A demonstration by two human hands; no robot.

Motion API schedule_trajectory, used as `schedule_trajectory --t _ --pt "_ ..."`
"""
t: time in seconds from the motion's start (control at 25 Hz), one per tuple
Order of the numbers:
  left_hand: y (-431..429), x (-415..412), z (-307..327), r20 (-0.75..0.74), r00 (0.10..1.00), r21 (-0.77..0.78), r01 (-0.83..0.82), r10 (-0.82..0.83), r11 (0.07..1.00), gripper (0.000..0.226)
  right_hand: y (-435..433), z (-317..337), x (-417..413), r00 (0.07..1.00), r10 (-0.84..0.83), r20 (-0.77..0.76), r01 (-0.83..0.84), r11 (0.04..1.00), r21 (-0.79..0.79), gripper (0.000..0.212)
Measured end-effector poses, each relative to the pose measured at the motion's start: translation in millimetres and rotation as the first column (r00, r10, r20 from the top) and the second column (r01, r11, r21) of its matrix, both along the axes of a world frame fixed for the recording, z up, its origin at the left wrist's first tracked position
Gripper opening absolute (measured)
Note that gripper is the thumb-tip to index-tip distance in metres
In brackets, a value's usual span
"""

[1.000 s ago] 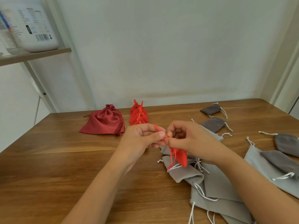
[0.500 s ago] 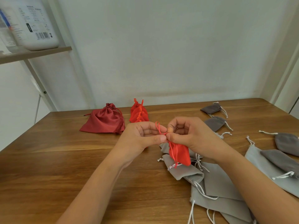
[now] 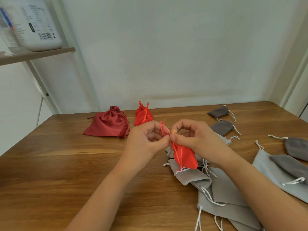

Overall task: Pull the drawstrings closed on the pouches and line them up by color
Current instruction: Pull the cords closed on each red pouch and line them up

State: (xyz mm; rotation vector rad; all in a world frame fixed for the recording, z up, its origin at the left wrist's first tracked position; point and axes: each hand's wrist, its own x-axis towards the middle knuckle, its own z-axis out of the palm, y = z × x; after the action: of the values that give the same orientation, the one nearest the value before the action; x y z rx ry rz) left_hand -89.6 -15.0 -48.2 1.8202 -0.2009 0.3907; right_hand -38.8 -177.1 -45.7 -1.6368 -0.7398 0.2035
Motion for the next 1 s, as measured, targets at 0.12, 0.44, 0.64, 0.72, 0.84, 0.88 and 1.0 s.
schedule_trajectory --t 0.12,0.44,0.64,0.72,0.84,0.88,1.0 --pt "-2.0 -0.4 -1.6 0.042 0.999 -0.008 -0.027 0.027 1.0 0.021 0.1 -0.1 0.5 1.0 0.006 -0.019 -0.005 0.999 0.049 0.002" --pt "0.2 -1.7 -3.3 0.128 0.989 0.068 -0.083 0.073 0.994 0.027 -0.1 -1.1 3.5 0.983 0.049 -0.179 -0.015 0.982 0.187 0.01" --pt "1.5 -1.6 -3.7 0.214 0.974 0.126 -0.106 0.077 0.986 0.027 -3.4 2.2 3.4 0.983 0.016 -0.18 0.023 0.977 0.21 0.022" --pt "1.1 -1.6 -4.0 0.191 0.977 0.061 -0.113 0.099 0.992 0.023 -3.6 3.3 2.2 0.989 -0.001 -0.147 0.033 0.977 0.21 0.025" --pt "-0.1 -0.4 -2.6 0.116 0.988 -0.098 -0.093 0.104 0.991 0.015 -5.4 4.7 5.4 0.994 -0.076 -0.077 0.09 0.976 0.199 0.028" --pt "-0.8 0.3 -1.3 0.106 0.988 -0.14 -0.097 0.112 0.985 0.014 -7.6 5.4 8.5 0.991 -0.123 -0.059 0.132 0.972 0.194 0.029" --pt "-5.0 -0.6 3.5 0.051 0.996 -0.262 -0.052 0.068 0.964 0.01 -13.6 7.0 14.4 0.976 -0.218 0.006 0.214 0.963 0.165 0.029"
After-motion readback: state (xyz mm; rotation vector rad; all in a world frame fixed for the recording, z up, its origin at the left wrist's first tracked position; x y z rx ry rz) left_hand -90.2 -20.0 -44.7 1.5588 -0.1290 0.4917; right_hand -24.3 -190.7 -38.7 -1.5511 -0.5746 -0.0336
